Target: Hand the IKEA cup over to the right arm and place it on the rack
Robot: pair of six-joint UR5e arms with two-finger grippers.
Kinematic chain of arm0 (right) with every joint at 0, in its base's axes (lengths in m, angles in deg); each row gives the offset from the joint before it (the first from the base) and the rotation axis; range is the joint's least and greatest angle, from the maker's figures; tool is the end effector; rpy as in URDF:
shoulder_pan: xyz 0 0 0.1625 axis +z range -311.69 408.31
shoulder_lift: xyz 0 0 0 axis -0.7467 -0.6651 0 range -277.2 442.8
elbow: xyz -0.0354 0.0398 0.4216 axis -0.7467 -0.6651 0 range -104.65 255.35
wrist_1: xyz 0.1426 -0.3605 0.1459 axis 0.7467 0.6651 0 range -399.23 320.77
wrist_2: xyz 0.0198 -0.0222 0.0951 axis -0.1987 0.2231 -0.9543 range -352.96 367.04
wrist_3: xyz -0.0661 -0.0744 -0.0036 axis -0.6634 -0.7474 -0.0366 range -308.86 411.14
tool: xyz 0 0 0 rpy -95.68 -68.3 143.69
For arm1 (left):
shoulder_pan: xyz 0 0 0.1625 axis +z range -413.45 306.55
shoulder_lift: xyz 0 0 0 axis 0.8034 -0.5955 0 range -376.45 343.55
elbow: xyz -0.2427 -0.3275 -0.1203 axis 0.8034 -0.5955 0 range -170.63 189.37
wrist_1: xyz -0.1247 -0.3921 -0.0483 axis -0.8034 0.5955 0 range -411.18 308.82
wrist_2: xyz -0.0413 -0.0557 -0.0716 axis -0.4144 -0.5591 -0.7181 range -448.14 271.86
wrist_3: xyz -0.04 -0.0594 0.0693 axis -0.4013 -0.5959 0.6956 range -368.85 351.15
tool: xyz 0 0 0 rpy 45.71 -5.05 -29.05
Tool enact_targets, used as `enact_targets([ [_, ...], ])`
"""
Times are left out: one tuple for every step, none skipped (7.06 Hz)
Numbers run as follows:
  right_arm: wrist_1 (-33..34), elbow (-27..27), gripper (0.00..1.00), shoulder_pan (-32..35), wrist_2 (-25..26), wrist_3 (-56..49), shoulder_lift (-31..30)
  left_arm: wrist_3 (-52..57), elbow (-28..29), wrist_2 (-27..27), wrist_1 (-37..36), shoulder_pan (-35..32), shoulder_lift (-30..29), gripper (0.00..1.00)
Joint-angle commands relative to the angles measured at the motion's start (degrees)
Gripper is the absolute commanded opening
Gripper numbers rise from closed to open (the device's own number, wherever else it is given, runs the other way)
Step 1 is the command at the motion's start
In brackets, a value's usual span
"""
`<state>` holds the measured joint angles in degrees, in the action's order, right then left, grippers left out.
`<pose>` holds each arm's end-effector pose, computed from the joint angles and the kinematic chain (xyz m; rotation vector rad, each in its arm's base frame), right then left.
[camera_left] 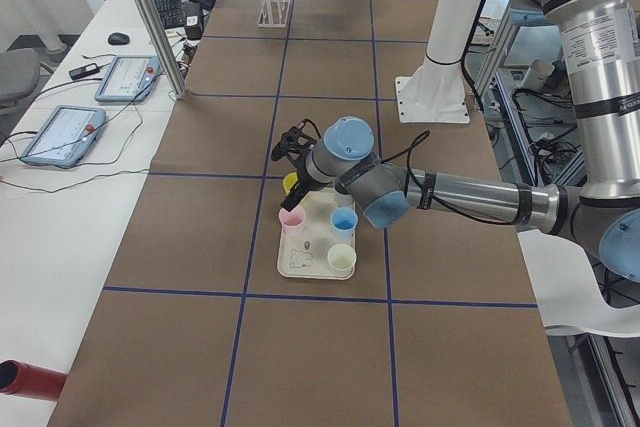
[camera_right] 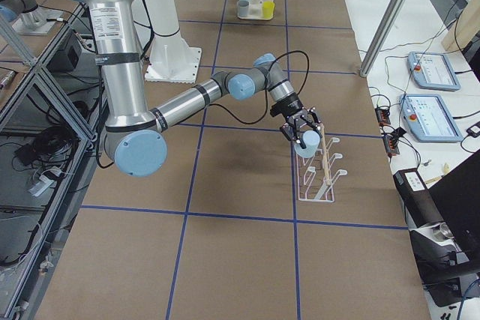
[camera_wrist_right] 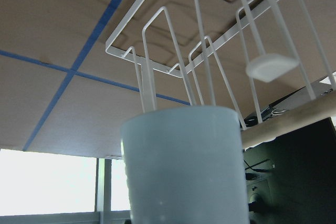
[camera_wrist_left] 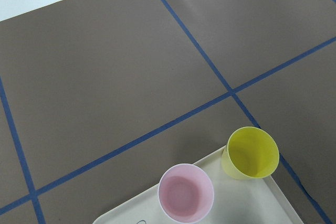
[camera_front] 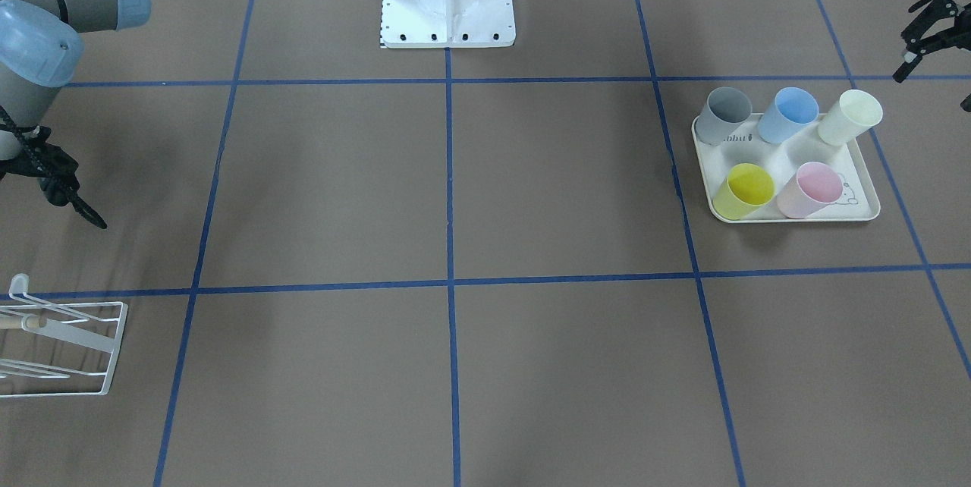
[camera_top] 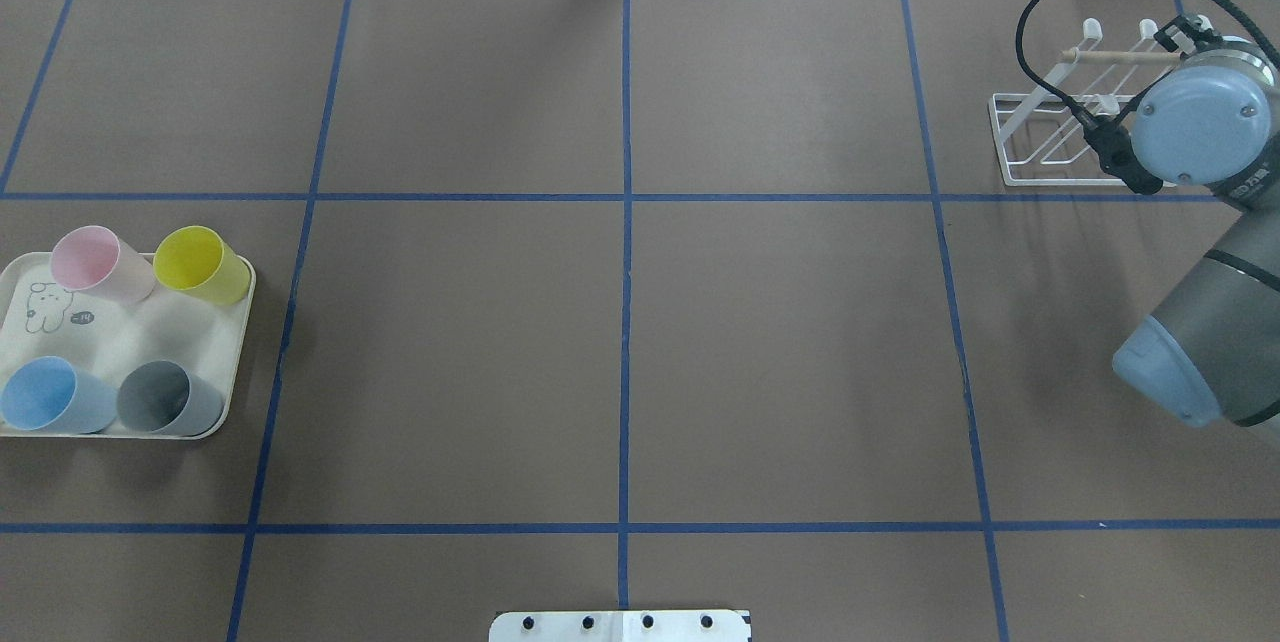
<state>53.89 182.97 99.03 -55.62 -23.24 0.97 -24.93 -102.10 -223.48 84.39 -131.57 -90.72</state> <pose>-0.2030 -0.5310 0.4557 0.2644 0.6565 -1.8196 0.0196 -0.3966 0.4983 0.6426 0.9177 0.2882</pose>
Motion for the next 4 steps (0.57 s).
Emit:
enact_targets([
  [-0.05, -0.48, 0.0, -0.1, 0.34, -0.07, 0.09, 0.0, 0.02, -0.01, 0.05, -0.02, 0.0, 1.0],
  [-1.27, -1.18, 0.0, -0.1, 0.43, -0.16, 0.09, 0.0, -0.06, -0.01, 0.05, -0.02, 0.0, 1.0],
  [-2.58, -2.14, 0.0, -0.1, 0.43, -0.25, 0.09, 0.0, -0.06, -0.01, 0.05, -0.02, 0.0, 1.0],
  [-3.03, -2.32, 0.0, -0.1, 0.43, -0.51, 0.09, 0.0, -0.06, -0.01, 0.05, -0.02, 0.0, 1.0],
])
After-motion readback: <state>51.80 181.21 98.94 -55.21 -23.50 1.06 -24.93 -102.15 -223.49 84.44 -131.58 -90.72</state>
